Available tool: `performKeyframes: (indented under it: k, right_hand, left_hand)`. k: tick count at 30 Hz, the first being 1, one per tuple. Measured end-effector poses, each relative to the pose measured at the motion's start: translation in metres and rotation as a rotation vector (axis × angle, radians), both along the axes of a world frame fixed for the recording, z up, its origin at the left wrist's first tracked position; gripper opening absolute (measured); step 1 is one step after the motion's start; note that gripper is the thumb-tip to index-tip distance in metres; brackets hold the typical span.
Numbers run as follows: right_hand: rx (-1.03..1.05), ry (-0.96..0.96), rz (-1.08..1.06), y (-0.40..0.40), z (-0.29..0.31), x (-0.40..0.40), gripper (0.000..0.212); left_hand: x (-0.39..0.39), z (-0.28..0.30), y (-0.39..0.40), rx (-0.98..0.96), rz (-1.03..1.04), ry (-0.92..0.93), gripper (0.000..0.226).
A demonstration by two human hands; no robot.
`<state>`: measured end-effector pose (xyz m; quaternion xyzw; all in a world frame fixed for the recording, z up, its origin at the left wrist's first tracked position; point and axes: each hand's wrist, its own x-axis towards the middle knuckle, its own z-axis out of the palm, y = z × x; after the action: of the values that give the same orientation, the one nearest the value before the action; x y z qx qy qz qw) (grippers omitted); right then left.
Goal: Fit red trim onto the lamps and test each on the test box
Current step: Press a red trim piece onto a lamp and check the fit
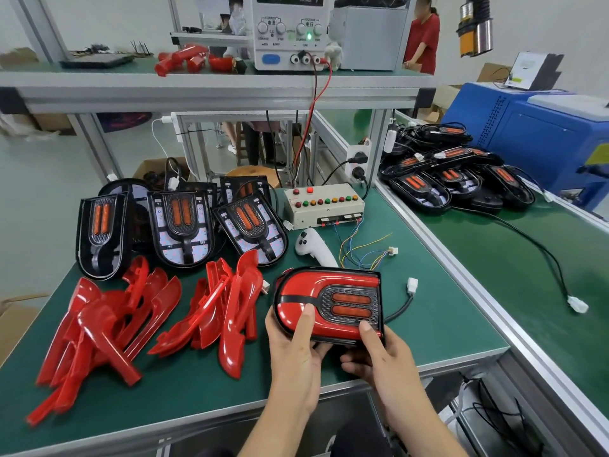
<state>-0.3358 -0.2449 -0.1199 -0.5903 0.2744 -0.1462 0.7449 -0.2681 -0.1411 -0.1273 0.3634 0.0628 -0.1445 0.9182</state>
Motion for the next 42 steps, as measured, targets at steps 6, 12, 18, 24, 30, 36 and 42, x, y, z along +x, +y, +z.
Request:
performKeyframes:
  k: [6, 12, 18, 24, 30, 36, 42]
  right_hand:
    - [-0.025, -0.014, 0.006, -0.001, -0.001, 0.001, 0.022]
    - [-0.056, -0.009, 0.028, -0.002, 0.001, -0.002, 0.025]
    - [-0.051, -0.018, 0.012, -0.002, -0.006, -0.007, 0.032]
    - [0.007, -0.061, -0.006, -0.001, -0.005, -0.005, 0.043]
    - [-0.038, -0.025, 0.049, -0.005, -0.008, -0.006, 0.027]
    - [-0.010, 0.010, 0.021, -0.006, -0.009, -0.007, 0.027]
    - [-0.793, 0.389, -0.035, -0.030, 0.016, -0.013, 0.075]
  left_hand:
    - [0.001, 0.001, -0.002, 0.005, 0.010, -0.016, 0.067]
    - [0.002, -0.001, 0.000, -0.001, -0.019, -0.035, 0.080]
    - [0.001, 0.000, 0.000, 0.055, -0.016, -0.069, 0.062]
    - [-0.002, 0.005, 0.003, -0.008, -0.062, -0.066, 0.054]
    - [0.002, 0.006, 0.008, 0.032, -0.065, -0.046, 0.038]
    - [0.001, 0.008, 0.011, 0.025, -0.080, -0.059, 0.038]
    - [0.007, 0.008, 0.012, 0.169, -0.100, -0.207, 0.044]
